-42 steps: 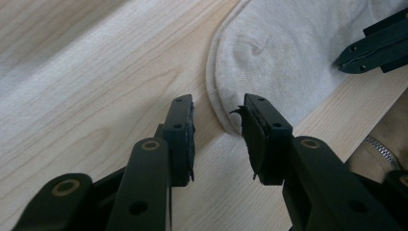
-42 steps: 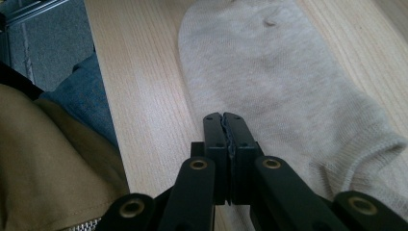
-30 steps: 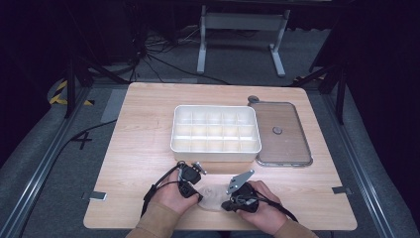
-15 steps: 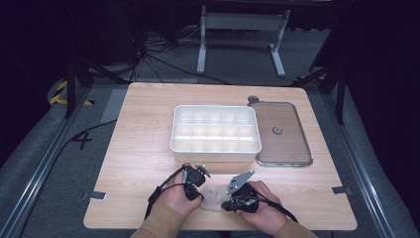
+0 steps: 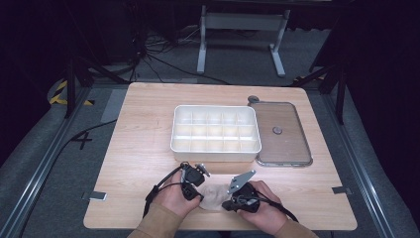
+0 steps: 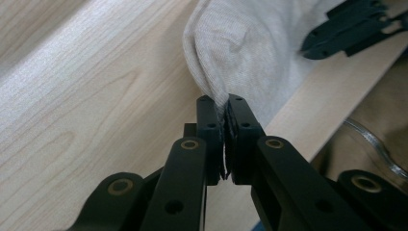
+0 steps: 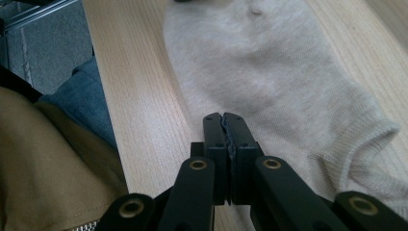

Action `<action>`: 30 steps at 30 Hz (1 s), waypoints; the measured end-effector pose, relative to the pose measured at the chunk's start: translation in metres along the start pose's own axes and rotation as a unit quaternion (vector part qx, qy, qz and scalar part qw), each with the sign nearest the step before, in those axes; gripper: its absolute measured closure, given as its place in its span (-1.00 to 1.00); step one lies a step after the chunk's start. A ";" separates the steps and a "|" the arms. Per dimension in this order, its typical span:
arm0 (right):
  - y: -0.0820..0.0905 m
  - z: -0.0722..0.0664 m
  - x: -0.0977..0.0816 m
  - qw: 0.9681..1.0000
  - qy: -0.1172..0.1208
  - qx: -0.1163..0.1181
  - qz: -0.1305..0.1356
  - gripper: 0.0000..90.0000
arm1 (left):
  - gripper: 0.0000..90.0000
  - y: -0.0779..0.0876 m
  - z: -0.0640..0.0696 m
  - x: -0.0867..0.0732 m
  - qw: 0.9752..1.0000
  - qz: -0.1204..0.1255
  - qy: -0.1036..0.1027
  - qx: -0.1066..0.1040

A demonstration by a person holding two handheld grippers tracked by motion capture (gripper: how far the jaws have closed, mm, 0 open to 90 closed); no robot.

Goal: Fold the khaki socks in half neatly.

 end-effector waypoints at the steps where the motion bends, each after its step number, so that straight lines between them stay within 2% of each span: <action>1: 0.001 0.001 0.001 1.000 -0.002 -0.005 0.003 0.99 | 0.91 0.002 0.001 0.000 1.000 0.002 -0.008 -0.003; 2: 0.002 0.002 0.002 1.000 -0.006 -0.007 0.008 0.99 | 0.91 0.004 0.003 0.001 1.000 0.008 -0.010 -0.006; 3: 0.005 0.003 0.004 1.000 -0.014 -0.010 0.020 0.99 | 0.91 0.006 0.004 0.000 1.000 0.004 -0.009 -0.004; 6: 0.012 0.012 0.009 0.998 -0.031 -0.031 0.043 0.98 | 0.91 0.010 0.006 0.000 1.000 0.009 -0.015 -0.006; 8: 0.013 0.019 0.010 0.997 -0.036 -0.042 0.044 0.98 | 0.91 0.012 0.009 -0.001 1.000 0.008 -0.014 -0.008; 11: 0.009 0.022 0.011 0.997 -0.042 -0.041 0.046 0.98 | 0.91 0.013 0.011 0.000 1.000 0.011 -0.023 -0.008; 12: 0.006 0.023 0.012 0.997 -0.044 -0.040 0.046 0.98 | 0.91 0.013 0.013 -0.001 1.000 0.008 -0.019 -0.008; 13: 0.004 0.024 0.012 0.997 -0.045 -0.042 0.044 0.98 | 0.91 0.014 0.013 0.000 1.000 0.009 -0.025 -0.008; 17: -0.005 0.027 0.008 0.997 -0.049 -0.050 0.025 0.99 | 0.91 0.016 0.014 0.001 0.999 0.018 -0.025 -0.012; 18: -0.006 0.028 0.008 0.997 -0.053 -0.051 0.028 0.99 | 0.91 0.017 0.014 0.002 0.999 0.022 -0.025 -0.013; 21: -0.006 0.028 0.008 0.997 -0.057 -0.051 0.028 0.99 | 0.91 0.019 0.016 0.006 0.999 0.040 -0.030 -0.019; 23: -0.007 0.028 0.008 0.996 -0.058 -0.052 0.032 0.98 | 0.91 0.021 0.018 0.007 0.998 0.047 -0.026 -0.021; 25: -0.008 0.026 0.009 0.996 -0.061 -0.048 0.034 0.98 | 0.91 0.022 0.018 0.009 0.998 0.055 -0.033 -0.021; 30: -0.002 0.025 0.011 0.996 -0.059 -0.047 0.045 0.97 | 0.91 0.024 0.018 0.007 0.998 0.048 -0.035 -0.014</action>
Point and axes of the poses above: each handheld gripper's, and its own axes: y roughly backward along the jaws, x roughly out of its top, z roughly to its right, the point moved 10 cm from there along -y, roughly forward along the jaws, and after that the axes turned 13 degrees about y, right-handed, at the moved point
